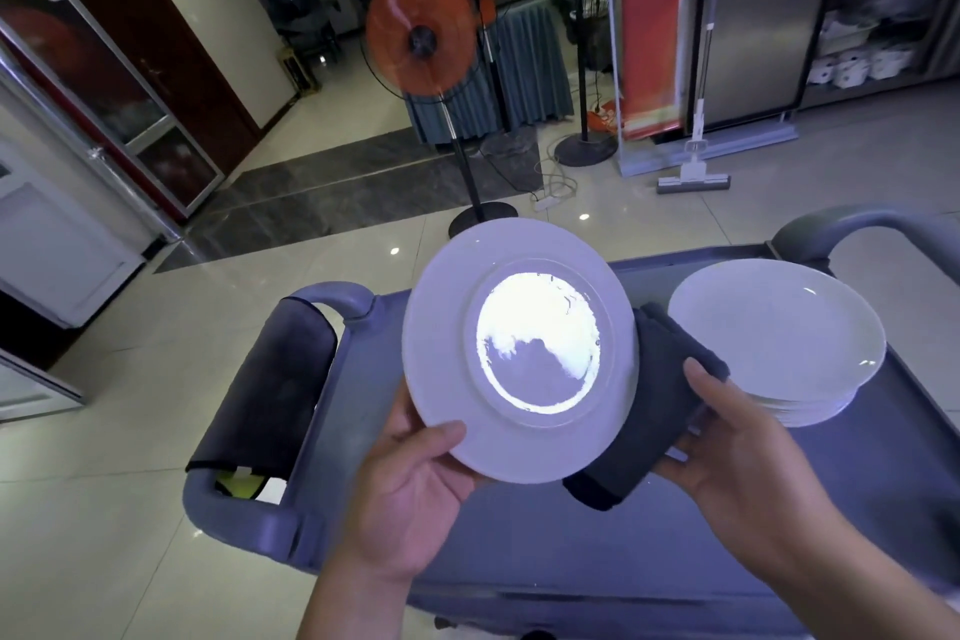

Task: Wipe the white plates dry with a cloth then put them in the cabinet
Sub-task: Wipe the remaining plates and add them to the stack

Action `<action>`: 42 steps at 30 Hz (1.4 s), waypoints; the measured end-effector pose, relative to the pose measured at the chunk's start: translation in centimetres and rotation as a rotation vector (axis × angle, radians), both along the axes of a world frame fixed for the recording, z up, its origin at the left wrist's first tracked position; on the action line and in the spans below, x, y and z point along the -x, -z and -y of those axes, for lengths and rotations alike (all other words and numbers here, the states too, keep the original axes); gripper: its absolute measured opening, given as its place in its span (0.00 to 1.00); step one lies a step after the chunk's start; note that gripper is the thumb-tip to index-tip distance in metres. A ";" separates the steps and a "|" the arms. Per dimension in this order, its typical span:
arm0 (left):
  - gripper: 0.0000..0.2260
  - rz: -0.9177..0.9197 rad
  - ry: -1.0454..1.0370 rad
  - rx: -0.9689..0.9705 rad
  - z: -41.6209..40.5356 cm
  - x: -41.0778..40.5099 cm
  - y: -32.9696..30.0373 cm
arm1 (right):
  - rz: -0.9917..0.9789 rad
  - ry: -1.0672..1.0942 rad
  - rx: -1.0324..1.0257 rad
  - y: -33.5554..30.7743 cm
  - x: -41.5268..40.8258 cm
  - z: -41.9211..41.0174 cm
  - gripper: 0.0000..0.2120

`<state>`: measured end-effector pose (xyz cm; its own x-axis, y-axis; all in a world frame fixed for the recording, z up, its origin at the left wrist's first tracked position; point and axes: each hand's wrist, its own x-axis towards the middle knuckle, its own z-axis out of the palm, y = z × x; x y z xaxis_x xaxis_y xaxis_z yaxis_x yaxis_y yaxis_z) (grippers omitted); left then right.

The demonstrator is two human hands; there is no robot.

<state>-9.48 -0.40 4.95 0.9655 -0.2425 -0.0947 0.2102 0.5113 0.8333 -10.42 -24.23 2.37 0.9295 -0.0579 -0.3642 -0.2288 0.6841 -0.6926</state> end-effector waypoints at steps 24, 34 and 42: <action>0.22 0.158 -0.117 -0.203 1.8 2.6 -2.9 | 0.694 -0.031 1.267 -2.8 -2.9 -4.1 0.24; 0.22 0.153 -0.247 -0.113 1.8 1.5 -3.2 | 0.642 0.103 1.065 1.6 1.5 -5.8 0.28; 0.21 0.055 -0.129 -0.159 2.7 1.1 -2.0 | 0.682 -0.064 1.116 -1.7 1.3 -6.6 0.25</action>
